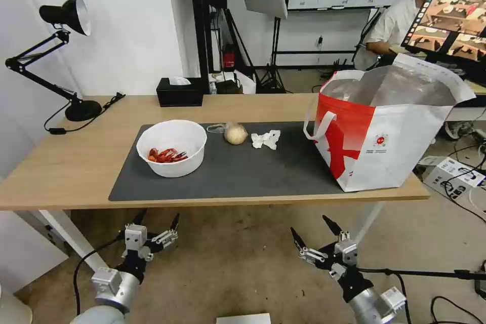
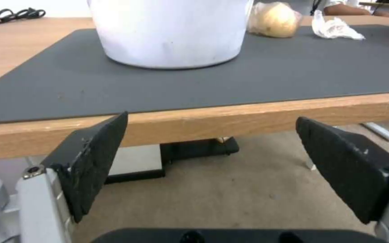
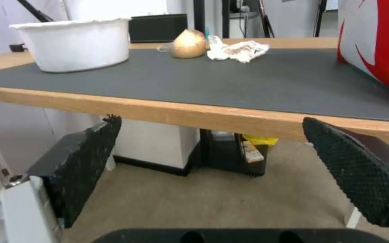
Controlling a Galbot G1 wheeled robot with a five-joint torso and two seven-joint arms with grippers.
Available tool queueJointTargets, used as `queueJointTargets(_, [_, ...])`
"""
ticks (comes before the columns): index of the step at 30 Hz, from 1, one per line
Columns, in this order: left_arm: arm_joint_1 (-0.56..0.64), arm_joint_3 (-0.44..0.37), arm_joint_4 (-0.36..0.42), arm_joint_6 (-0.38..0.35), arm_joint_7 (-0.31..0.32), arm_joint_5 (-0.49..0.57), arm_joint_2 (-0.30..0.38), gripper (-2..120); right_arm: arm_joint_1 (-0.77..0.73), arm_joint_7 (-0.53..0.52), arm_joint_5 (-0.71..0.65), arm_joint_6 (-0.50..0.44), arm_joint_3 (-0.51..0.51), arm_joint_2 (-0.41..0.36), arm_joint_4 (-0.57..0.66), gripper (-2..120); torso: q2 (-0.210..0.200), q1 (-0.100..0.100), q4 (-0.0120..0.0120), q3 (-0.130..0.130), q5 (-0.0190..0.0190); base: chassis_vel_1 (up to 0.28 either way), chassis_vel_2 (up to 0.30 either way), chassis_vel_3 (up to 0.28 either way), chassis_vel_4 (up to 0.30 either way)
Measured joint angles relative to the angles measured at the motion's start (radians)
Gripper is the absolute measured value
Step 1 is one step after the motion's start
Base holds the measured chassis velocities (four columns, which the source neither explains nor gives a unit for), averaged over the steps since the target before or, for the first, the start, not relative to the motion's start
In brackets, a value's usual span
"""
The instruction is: Pick up the trash from the table and place it into the takeout bag.
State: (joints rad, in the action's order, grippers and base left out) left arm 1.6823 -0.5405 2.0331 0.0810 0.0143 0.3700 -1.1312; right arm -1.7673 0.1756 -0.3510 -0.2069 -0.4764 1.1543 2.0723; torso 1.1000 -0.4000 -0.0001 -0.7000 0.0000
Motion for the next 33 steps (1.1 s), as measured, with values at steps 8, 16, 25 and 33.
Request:
queueJointTargets(8, [0.003, 0.001, 0.0, 0.0, -0.002, 0.001, -0.001, 100, 0.007, 0.0, -0.001, 0.001, 0.001, -0.003, -0.005, 100, 0.0, 0.0, 0.0001, 0.0, 0.0, 0.0, 0.0, 0.0, 0.0])
queueJointTargets(16, [0.001, -0.003, -0.004, 0.0, -0.007, 0.009, -0.003, 100, 0.02, -0.002, -0.007, 0.011, 0.013, -0.007, -0.011, 100, 0.0, 0.0, 0.0002, 0.0, 0.0, 0.0, 0.0, 0.0, 0.0])
queueJointTargets(25, [0.001, -0.004, -0.003, 0.0, -0.01, 0.012, -0.01, 100, 0.047, -0.004, -0.009, 0.027, 0.034, -0.023, -0.002, 100, 0.0, 0.0, 0.0001, 0.0, 0.0001, 0.0, 0.0, 0.0, 0.0])
queueJointTargets(33, [0.002, -0.006, -0.003, 0.0, -0.01, 0.011, -0.016, 100, 0.116, -0.028, -0.018, 0.086, 0.081, -0.057, 0.068, 100, 0.0, 0.0, 0.0, 0.0, -0.0001, 0.0, 0.0, 0.0, 0.0])
